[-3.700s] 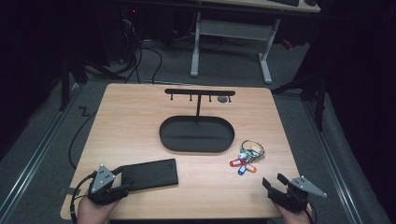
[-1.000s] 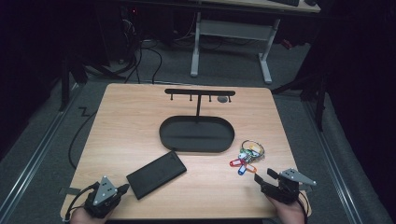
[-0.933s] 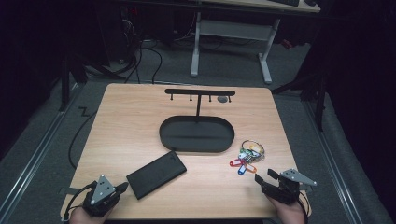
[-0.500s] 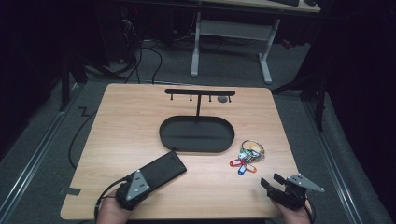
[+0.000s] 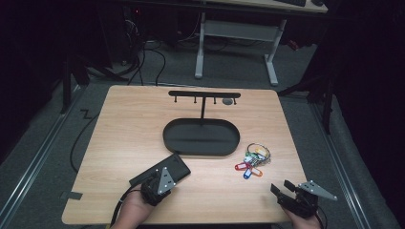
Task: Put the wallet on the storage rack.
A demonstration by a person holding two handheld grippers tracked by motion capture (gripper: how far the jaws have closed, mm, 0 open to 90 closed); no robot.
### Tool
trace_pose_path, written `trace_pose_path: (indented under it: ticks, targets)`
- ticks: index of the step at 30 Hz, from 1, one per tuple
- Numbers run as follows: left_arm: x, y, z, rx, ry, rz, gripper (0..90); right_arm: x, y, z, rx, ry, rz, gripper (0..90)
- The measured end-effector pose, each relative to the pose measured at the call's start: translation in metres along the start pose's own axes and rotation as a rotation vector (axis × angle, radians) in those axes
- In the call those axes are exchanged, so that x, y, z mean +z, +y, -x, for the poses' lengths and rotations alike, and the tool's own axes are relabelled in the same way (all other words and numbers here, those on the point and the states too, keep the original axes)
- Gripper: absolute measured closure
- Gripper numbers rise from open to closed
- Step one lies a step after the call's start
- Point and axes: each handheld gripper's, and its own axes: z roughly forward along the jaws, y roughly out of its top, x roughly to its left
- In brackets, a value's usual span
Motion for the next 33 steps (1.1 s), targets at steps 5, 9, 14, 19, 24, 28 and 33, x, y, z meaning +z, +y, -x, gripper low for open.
trace_pose_path:
  ticks: [5,9,14,19,24,28,33]
  targets:
    - [0.002,0.001,-0.001,-0.014,0.002,0.008,90.0,0.002,0.001,-0.002,-0.010,0.006,-0.004,36.1]
    - [-0.007,-0.001,-0.002,-0.029,-0.010,0.062,89.9,0.004,0.002,-0.003,-0.009,0.011,-0.007,36.1]
    - [-0.026,-0.021,-0.009,-0.036,-0.005,0.094,77.6,0.004,0.003,-0.002,-0.010,0.013,-0.003,36.1]
    - [-0.044,-0.042,-0.015,-0.071,0.018,0.119,62.8,0.005,0.004,-0.004,-0.010,0.020,-0.005,36.2]
    - [-0.047,-0.050,-0.013,-0.074,0.032,0.097,51.5,0.007,0.005,-0.006,-0.022,0.028,-0.005,36.1]
    - [-0.045,-0.056,-0.010,-0.054,0.038,0.070,47.7,0.008,0.006,-0.006,-0.023,0.032,-0.004,36.1]
    - [-0.041,-0.057,-0.009,-0.031,0.049,0.050,43.8,0.009,0.006,-0.007,-0.016,0.035,-0.010,36.1]
